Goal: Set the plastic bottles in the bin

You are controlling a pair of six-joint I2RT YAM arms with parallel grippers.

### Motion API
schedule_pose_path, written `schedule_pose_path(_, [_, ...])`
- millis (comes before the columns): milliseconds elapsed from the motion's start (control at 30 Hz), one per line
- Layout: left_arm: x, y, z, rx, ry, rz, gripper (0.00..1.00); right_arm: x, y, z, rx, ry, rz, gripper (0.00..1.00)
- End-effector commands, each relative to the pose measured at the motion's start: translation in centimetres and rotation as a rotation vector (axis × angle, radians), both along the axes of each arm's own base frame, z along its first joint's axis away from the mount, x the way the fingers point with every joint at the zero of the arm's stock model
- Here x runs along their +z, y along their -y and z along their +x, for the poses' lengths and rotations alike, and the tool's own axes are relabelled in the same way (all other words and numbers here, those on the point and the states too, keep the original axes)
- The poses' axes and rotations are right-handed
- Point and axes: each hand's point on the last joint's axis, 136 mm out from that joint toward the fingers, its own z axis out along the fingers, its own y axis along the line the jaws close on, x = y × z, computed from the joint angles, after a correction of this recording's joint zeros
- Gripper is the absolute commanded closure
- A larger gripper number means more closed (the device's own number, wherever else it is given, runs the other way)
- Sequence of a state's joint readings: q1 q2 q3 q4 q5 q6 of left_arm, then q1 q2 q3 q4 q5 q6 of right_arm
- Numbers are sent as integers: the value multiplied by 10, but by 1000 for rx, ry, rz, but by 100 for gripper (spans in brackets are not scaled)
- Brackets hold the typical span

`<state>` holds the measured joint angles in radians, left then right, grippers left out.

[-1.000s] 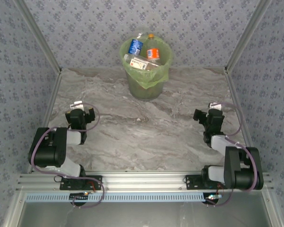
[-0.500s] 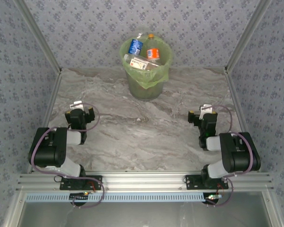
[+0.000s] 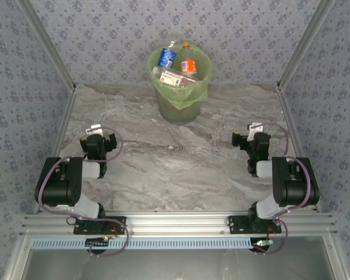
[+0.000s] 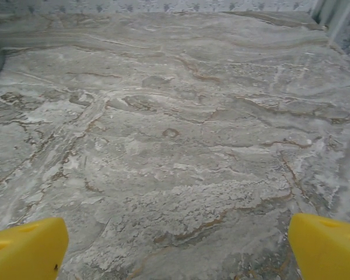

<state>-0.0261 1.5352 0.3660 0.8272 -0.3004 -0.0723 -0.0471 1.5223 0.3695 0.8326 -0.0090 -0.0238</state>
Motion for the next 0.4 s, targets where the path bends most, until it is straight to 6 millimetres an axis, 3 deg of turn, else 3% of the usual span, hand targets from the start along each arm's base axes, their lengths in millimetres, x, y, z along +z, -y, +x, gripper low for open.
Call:
schedule_pose_path(0, [17,-2,8,12,64,-8,1,2,-9,3,67,-2,20,1])
schedule_pose_path(367, [16,6,12,-42,52,-12,1,2,-7,3,41,-5,10,1])
